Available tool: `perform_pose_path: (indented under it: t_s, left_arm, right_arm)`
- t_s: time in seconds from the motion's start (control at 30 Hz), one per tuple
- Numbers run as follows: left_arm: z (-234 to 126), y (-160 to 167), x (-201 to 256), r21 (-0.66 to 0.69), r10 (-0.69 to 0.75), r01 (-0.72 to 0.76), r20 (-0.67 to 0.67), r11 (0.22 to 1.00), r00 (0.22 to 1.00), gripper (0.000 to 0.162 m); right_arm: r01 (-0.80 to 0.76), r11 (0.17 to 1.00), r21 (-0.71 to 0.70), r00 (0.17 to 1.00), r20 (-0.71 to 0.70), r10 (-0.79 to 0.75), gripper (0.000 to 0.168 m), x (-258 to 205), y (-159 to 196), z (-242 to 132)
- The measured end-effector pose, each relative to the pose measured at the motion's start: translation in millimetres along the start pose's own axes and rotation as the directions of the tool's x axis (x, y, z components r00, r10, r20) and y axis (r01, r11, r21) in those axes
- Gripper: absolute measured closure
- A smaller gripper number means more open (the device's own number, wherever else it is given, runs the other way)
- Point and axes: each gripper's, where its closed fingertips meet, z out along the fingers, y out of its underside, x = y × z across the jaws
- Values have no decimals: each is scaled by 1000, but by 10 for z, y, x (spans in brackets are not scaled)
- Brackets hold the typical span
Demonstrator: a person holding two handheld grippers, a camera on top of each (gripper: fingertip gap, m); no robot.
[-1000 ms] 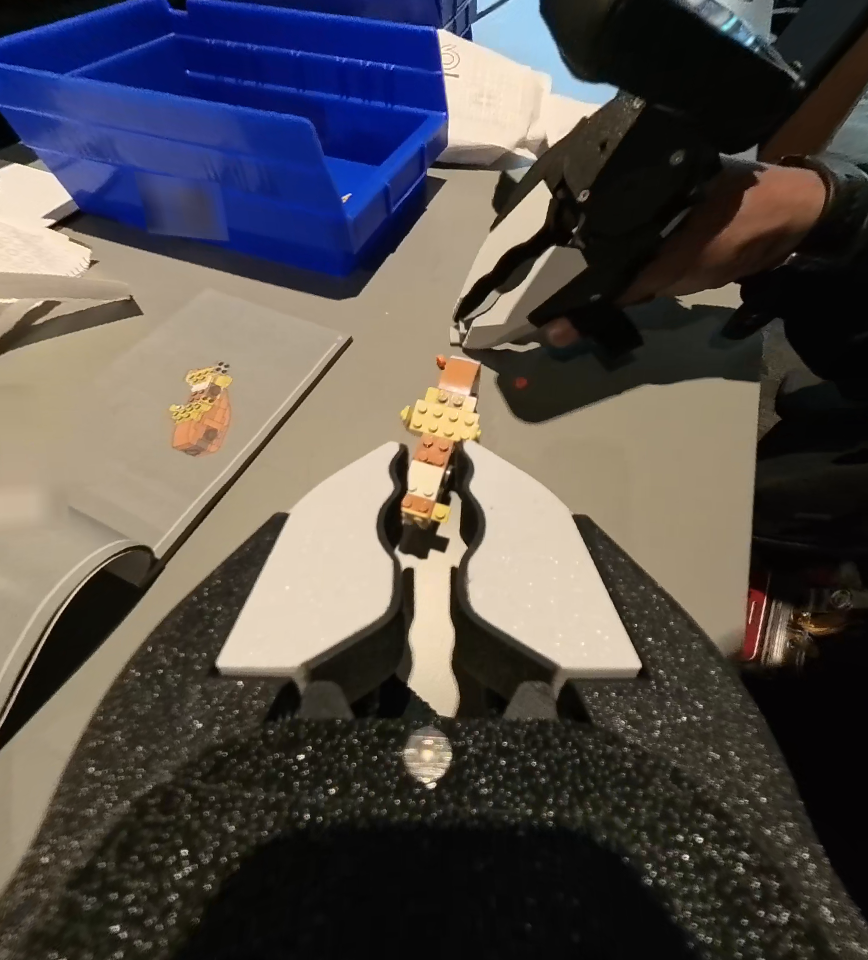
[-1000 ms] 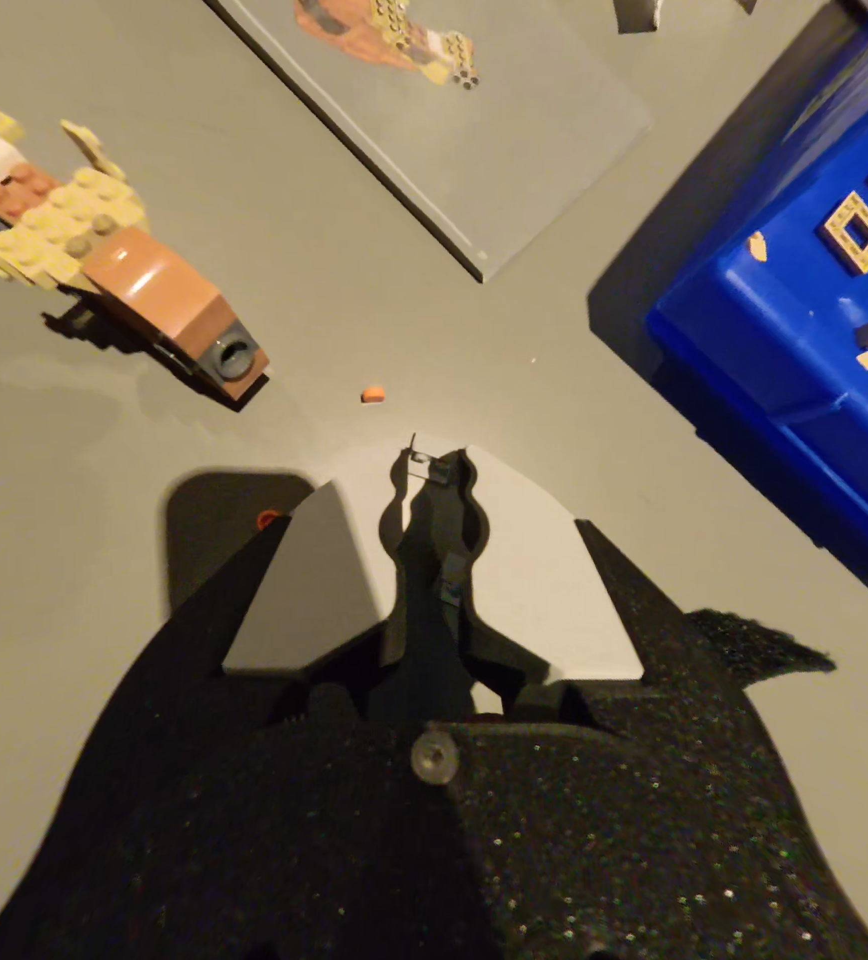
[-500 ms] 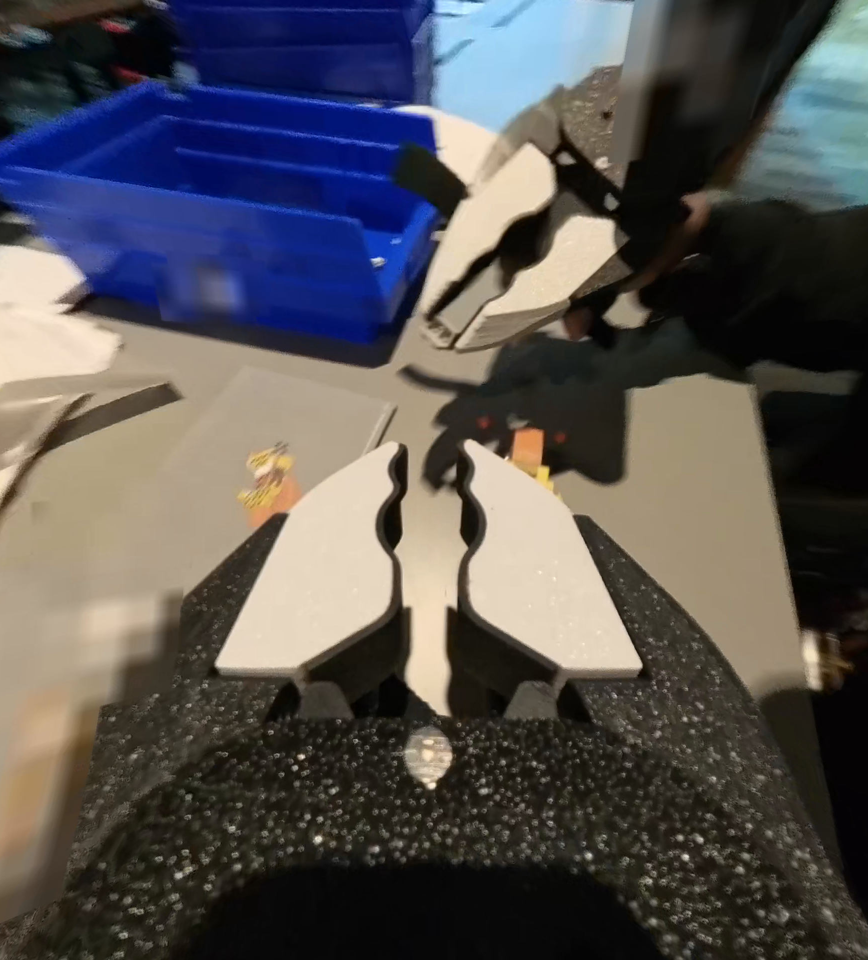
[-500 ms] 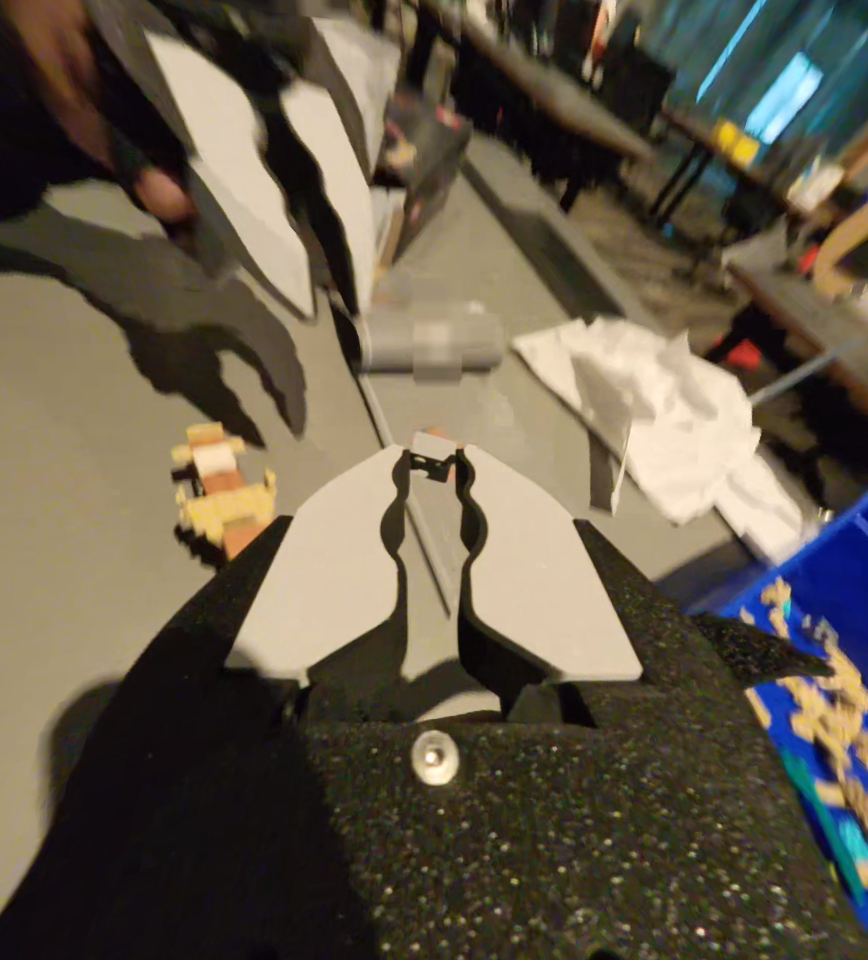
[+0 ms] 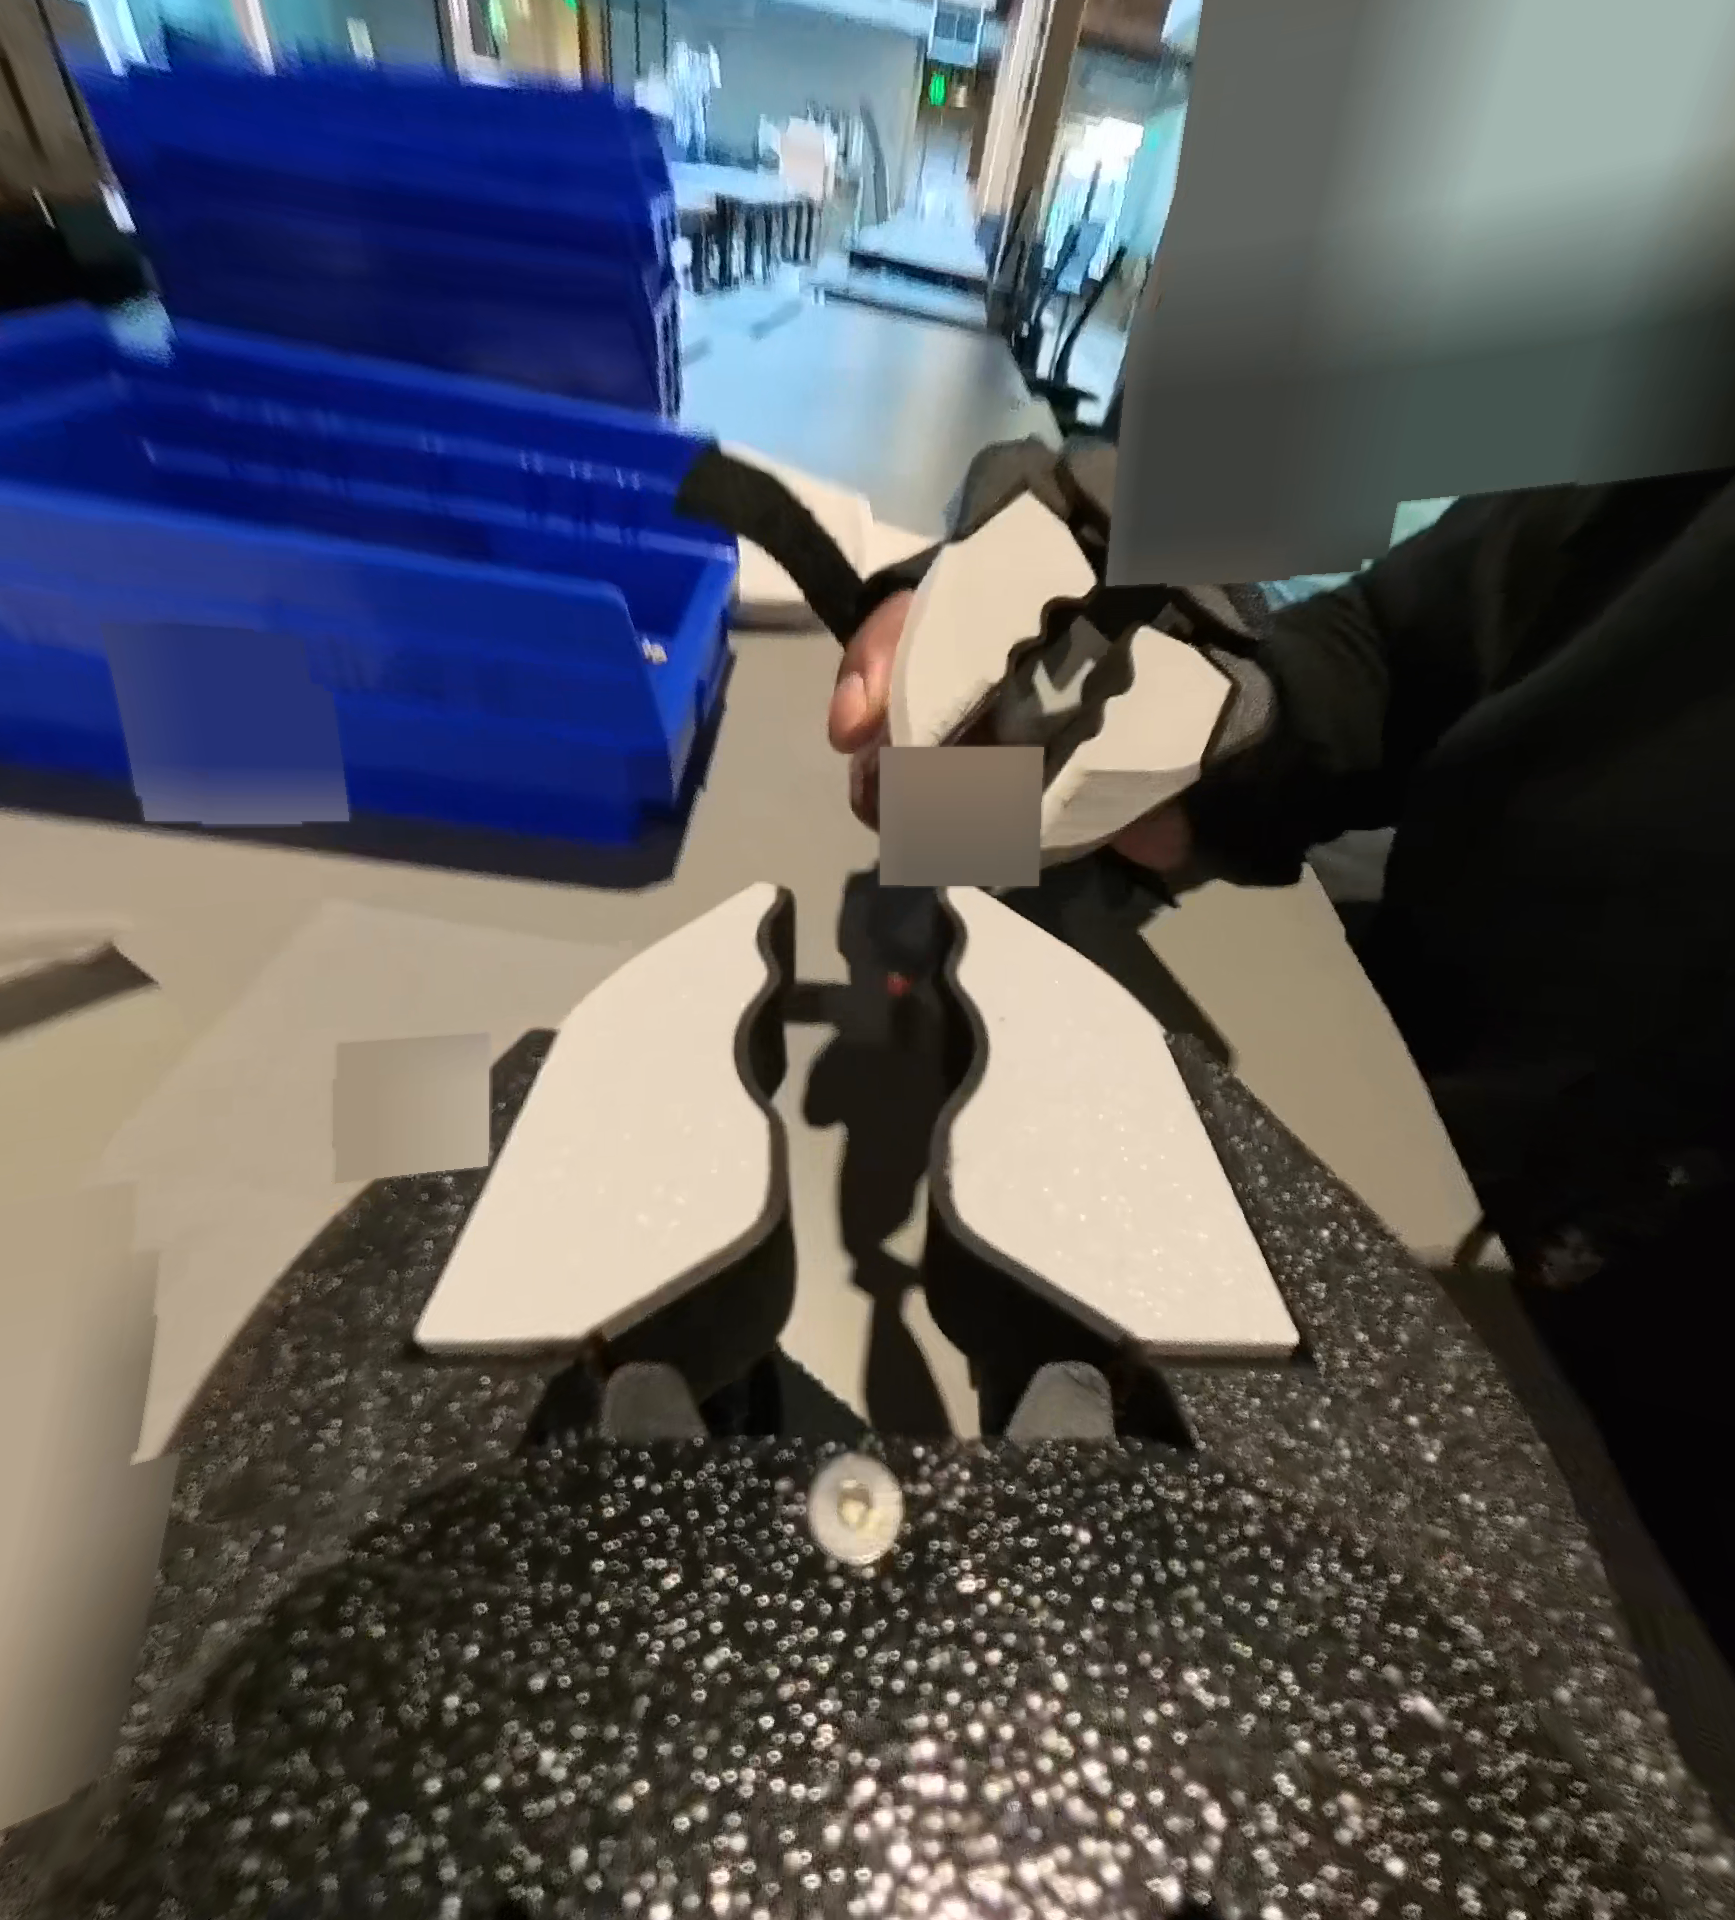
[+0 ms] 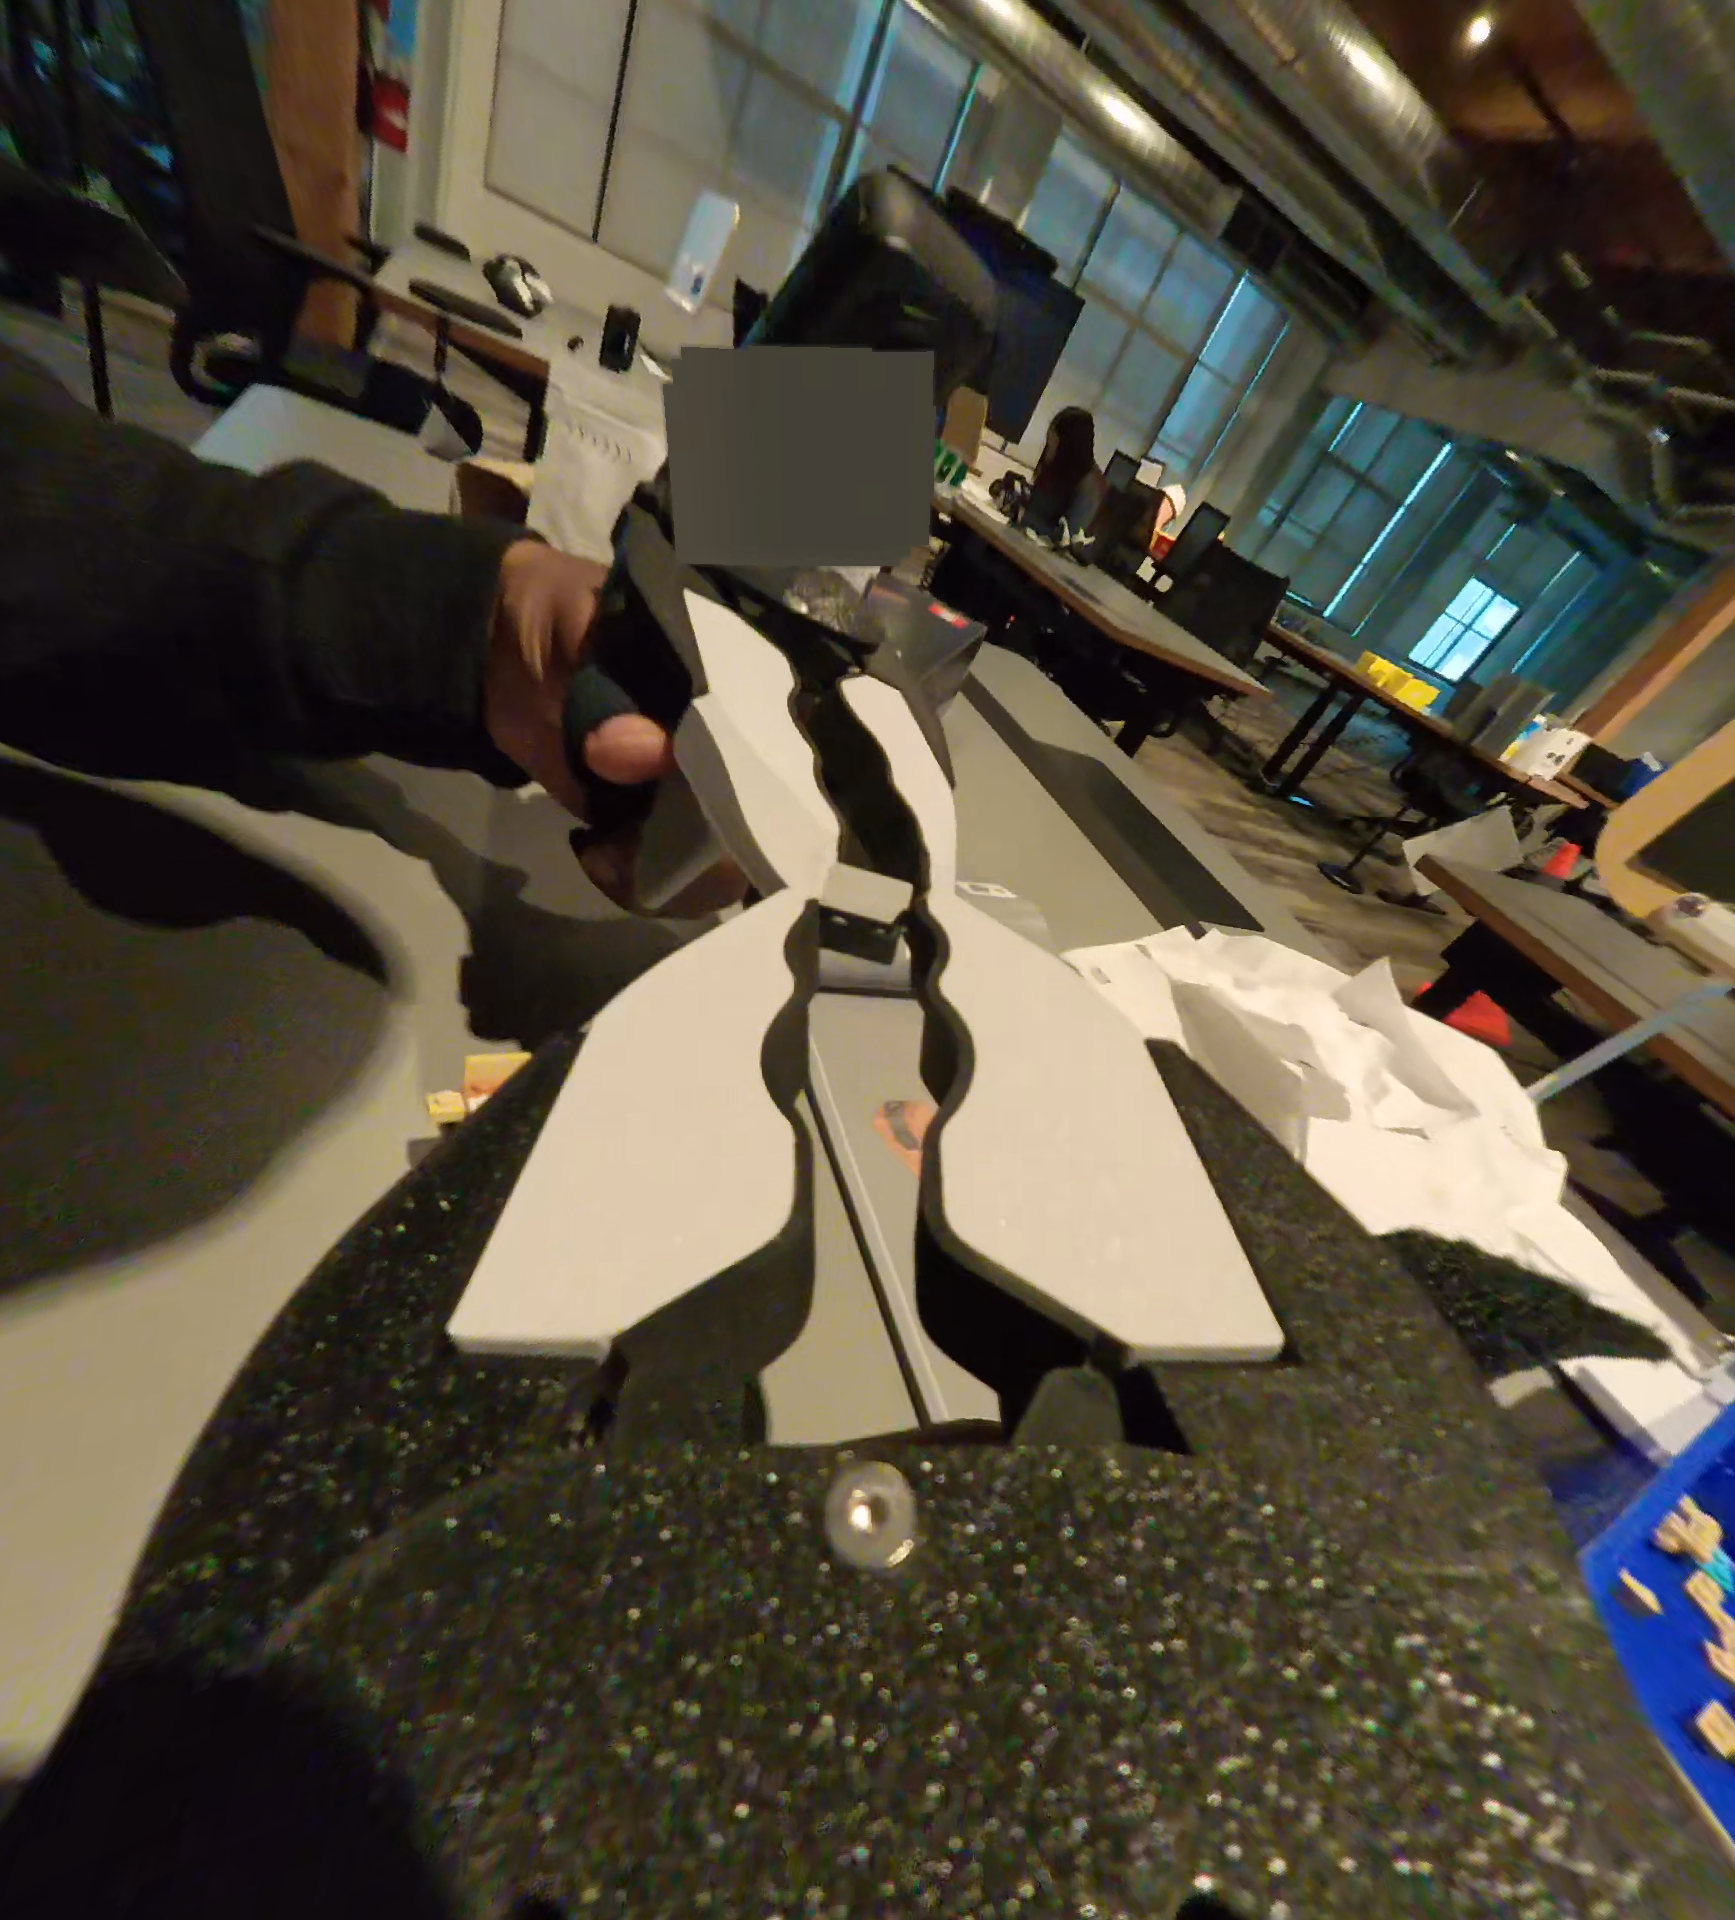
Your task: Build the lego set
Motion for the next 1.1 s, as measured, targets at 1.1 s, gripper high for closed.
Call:
perform_pose_path:
  t_s: [1.1]
  left_arm:
    - [46, 125, 34, -33, 123, -121, 51, 992, 991, 139]
  right_arm:
    - [12, 999, -31, 996, -91, -15, 152, 70, 136, -142]
